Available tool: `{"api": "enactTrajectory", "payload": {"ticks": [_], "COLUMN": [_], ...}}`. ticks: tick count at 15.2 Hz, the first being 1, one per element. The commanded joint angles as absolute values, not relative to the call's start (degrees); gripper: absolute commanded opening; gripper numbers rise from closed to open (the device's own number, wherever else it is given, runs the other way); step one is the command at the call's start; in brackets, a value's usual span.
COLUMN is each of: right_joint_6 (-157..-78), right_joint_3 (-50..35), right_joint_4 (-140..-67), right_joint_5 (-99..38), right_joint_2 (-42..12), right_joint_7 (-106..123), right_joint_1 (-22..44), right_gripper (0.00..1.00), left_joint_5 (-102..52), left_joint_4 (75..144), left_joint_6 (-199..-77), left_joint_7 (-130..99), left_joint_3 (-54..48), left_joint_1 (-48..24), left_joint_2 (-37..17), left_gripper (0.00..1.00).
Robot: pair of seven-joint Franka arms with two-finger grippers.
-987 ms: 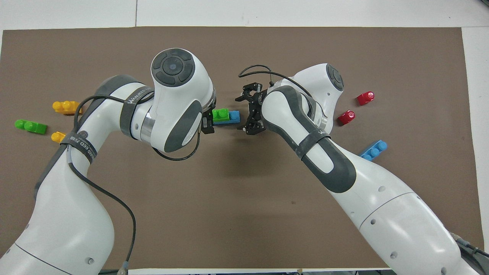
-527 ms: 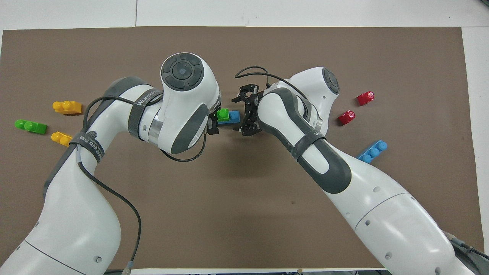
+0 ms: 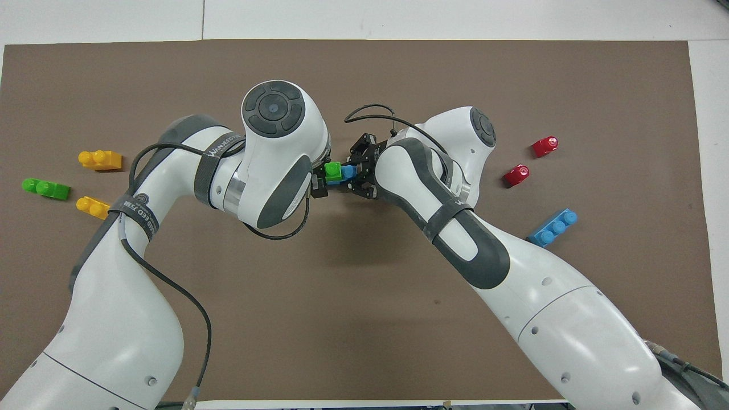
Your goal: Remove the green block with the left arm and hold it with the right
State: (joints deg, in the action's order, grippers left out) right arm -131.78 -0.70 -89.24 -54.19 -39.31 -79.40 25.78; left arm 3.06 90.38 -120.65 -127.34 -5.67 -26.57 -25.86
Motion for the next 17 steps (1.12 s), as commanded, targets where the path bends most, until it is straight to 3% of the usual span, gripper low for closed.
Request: {"api": "enactTrajectory", "payload": {"ticks": [1,17], "right_joint_6": [-132.89,-132.98], "right_joint_3": [-0.88,-0.88], "right_joint_4": [-89.12,-89.03], "right_joint_5": [-55.55,-55.72], "right_joint_2": [-39.38,-39.38], "right_joint_7": [-79.54,-79.63], "right_joint_1": [25.58,25.40], "right_gripper": [0.00,0.00], "left_joint_5": [4.22,4.66], "left_joint_4": [91.31,95.53], "left_joint_6": [-122.43,-126.65], "left_joint_7": [-129.20,-131.31], "left_joint_3": [-4.83,-4.83], "left_joint_1": [-27.60,-28.39], "left_joint_2": [-26.28,-26.10], "left_gripper": [1.00,1.00]}}
